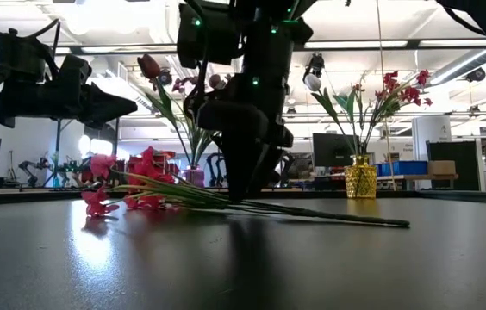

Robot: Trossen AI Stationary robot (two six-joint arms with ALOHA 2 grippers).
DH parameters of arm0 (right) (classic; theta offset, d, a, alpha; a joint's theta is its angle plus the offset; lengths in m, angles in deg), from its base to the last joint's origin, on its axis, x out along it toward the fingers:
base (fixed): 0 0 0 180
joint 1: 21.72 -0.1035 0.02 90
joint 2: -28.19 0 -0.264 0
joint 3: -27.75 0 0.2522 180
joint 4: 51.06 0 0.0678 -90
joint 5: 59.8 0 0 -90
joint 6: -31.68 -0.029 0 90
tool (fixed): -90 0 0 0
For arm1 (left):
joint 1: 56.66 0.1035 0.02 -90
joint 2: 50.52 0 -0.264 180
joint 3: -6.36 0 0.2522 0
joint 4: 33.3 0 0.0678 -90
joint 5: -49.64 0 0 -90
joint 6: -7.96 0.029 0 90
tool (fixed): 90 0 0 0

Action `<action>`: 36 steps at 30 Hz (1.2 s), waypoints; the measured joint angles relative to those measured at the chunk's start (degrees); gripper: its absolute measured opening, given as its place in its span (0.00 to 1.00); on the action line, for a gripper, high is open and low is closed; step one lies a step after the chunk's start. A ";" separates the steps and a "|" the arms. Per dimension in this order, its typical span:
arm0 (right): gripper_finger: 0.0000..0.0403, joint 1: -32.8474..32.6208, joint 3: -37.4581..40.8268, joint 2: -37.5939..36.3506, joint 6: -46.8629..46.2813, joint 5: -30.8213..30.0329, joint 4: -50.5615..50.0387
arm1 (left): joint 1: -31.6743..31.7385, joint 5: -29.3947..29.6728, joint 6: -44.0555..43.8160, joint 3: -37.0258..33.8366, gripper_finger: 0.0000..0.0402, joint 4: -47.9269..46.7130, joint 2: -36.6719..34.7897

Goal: Sort flowers into vase by color
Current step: Put the bouquet of red flowers into the yellow vase

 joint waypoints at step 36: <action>0.67 0.51 0.81 1.27 0.40 3.53 3.75 | -0.02 0.01 0.00 0.02 0.19 -0.88 0.02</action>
